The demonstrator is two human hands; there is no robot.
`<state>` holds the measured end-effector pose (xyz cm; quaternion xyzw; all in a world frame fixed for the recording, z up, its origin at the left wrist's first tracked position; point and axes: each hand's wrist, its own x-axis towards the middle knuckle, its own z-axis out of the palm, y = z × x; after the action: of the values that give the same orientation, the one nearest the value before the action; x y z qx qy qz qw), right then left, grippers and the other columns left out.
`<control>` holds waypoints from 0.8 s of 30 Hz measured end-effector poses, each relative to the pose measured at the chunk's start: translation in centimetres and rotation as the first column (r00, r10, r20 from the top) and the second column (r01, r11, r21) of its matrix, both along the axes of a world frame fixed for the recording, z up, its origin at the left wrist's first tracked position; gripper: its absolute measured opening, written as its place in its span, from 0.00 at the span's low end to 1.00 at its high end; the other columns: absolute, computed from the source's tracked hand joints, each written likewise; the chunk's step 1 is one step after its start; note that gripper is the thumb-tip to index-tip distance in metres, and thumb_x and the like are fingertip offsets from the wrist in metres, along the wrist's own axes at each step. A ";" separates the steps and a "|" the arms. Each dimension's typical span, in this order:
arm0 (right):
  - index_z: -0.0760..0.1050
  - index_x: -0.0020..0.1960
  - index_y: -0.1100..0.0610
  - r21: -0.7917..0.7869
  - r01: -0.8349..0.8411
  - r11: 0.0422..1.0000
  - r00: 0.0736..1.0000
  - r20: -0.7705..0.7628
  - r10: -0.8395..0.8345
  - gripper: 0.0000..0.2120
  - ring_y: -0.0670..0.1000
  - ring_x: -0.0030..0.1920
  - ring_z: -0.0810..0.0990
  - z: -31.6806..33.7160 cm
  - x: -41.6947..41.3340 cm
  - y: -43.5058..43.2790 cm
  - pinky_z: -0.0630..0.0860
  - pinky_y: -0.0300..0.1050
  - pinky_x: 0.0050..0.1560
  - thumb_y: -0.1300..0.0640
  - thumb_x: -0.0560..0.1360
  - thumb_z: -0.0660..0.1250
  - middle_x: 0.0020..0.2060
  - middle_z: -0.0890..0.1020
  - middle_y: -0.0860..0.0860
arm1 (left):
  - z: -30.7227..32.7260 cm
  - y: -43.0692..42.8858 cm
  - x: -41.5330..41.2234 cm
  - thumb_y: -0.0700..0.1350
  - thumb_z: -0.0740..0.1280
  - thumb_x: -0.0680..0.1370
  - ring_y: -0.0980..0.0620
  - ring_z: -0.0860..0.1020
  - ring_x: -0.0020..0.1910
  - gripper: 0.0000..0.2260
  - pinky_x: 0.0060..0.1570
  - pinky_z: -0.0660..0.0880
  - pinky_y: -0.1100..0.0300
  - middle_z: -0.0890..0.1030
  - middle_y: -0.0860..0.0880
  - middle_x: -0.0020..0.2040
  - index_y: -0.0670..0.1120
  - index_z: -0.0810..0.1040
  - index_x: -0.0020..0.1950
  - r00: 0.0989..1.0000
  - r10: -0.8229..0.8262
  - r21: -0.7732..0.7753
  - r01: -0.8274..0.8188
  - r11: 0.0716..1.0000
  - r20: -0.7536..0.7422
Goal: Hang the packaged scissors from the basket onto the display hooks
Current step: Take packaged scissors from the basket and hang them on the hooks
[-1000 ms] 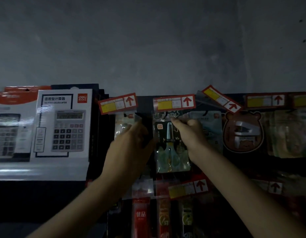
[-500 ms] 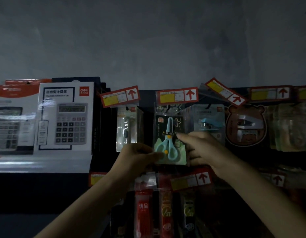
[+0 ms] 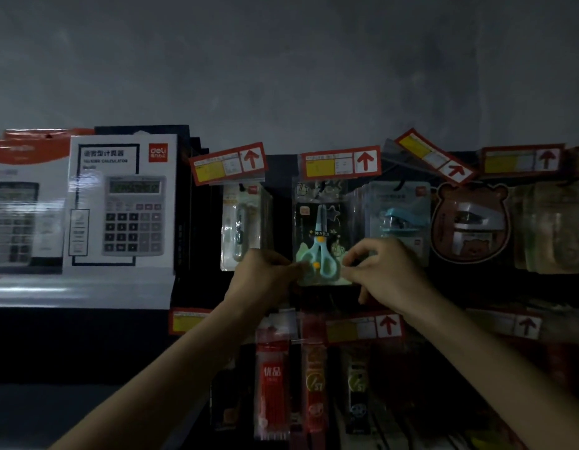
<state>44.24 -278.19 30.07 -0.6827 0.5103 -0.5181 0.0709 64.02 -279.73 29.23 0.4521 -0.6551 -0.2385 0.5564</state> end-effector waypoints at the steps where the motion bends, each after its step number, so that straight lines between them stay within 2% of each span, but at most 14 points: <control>1: 0.80 0.43 0.51 -0.013 0.032 0.999 0.999 -0.007 -0.032 0.05 0.47 0.25 0.82 0.0 0.1 -0.5 0.73 0.39 0.29 0.57 0.75 0.75 0.26 0.82 0.46 | 0.1 -0.4 -0.1 0.52 0.76 0.74 0.49 0.76 0.30 0.13 0.31 0.71 0.57 0.85 0.41 0.37 0.42 0.86 0.42 1.000 -0.002 0.015 0.002 1.000 -0.001; 2: 0.81 0.42 0.50 -0.021 0.062 0.998 0.998 -0.010 -0.062 0.06 0.47 0.26 0.82 0.0 0.2 -1.0 0.75 0.40 0.30 0.57 0.75 0.76 0.26 0.82 0.46 | 0.3 -0.8 -0.3 0.52 0.76 0.74 0.47 0.78 0.31 0.13 0.33 0.73 0.55 0.86 0.41 0.37 0.41 0.86 0.42 1.000 -0.004 0.029 0.004 1.000 0.007; 5: 0.80 0.40 0.46 -0.027 0.127 0.992 0.991 -0.038 -0.128 0.09 0.49 0.34 0.83 0.1 0.5 -2.2 0.82 0.45 0.37 0.58 0.76 0.74 0.38 0.85 0.46 | 0.6 -2.1 -0.8 0.51 0.77 0.74 0.44 0.84 0.36 0.14 0.41 0.82 0.50 0.86 0.44 0.36 0.41 0.85 0.41 0.998 0.042 0.040 -0.044 0.998 0.038; 8: 0.79 0.41 0.44 -0.035 0.145 0.989 0.986 -0.073 -0.147 0.11 0.50 0.39 0.84 0.0 0.8 -2.7 0.81 0.44 0.39 0.60 0.77 0.71 0.45 0.85 0.46 | 1.0 -3.1 -1.1 0.49 0.78 0.74 0.48 0.81 0.30 0.13 0.36 0.81 0.53 0.84 0.42 0.35 0.38 0.85 0.43 0.997 0.076 0.067 -0.075 0.995 -0.003; 12: 0.80 0.50 0.46 -0.012 0.137 0.990 0.982 -0.128 -0.138 0.07 0.50 0.39 0.83 -0.4 0.6 -2.3 0.76 0.41 0.38 0.58 0.77 0.70 0.47 0.84 0.47 | 0.6 -3.8 -1.6 0.47 0.77 0.75 0.53 0.79 0.26 0.12 0.27 0.73 0.62 0.83 0.45 0.33 0.38 0.84 0.47 0.996 0.072 0.100 -0.066 0.993 -0.057; 16: 0.80 0.54 0.47 0.037 0.099 0.994 0.988 -0.123 -0.094 0.10 0.49 0.37 0.83 -0.4 -0.1 -1.7 0.74 0.40 0.35 0.60 0.76 0.70 0.47 0.83 0.48 | 0.4 -3.8 -1.5 0.49 0.77 0.74 0.51 0.83 0.31 0.12 0.33 0.80 0.55 0.85 0.46 0.34 0.41 0.84 0.43 0.996 0.086 0.065 -0.086 0.994 0.005; 19: 0.82 0.58 0.51 0.060 0.098 0.993 0.988 -0.122 -0.090 0.12 0.54 0.46 0.84 0.1 0.3 -1.9 0.78 0.44 0.42 0.62 0.76 0.69 0.51 0.84 0.51 | 1.1 -4.1 -1.8 0.45 0.78 0.74 0.52 0.81 0.29 0.12 0.29 0.75 0.61 0.85 0.42 0.39 0.37 0.83 0.48 0.997 0.051 0.121 -0.044 0.992 -0.057; 22: 0.82 0.56 0.57 0.115 0.068 0.991 0.990 -0.127 -0.054 0.10 0.58 0.45 0.83 0.4 1.3 -2.4 0.81 0.52 0.44 0.61 0.77 0.67 0.46 0.84 0.55 | 1.8 -4.4 -2.4 0.42 0.79 0.73 0.48 0.81 0.30 0.14 0.25 0.73 0.62 0.84 0.40 0.40 0.34 0.82 0.51 0.980 0.089 0.186 -0.055 0.981 -0.179; 24: 0.80 0.57 0.59 0.188 0.041 0.981 0.991 -0.133 -0.016 0.11 0.58 0.47 0.82 0.5 2.0 -2.9 0.77 0.47 0.41 0.62 0.77 0.64 0.47 0.83 0.57 | 1.8 -4.3 -3.0 0.40 0.78 0.73 0.47 0.80 0.33 0.13 0.24 0.73 0.60 0.82 0.39 0.43 0.34 0.79 0.51 0.959 0.089 0.244 -0.021 0.969 -0.271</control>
<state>46.23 -281.11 30.57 -0.6979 0.5708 -0.4221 0.0946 60.99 -284.01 31.06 0.4956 -0.5235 -0.3615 0.5914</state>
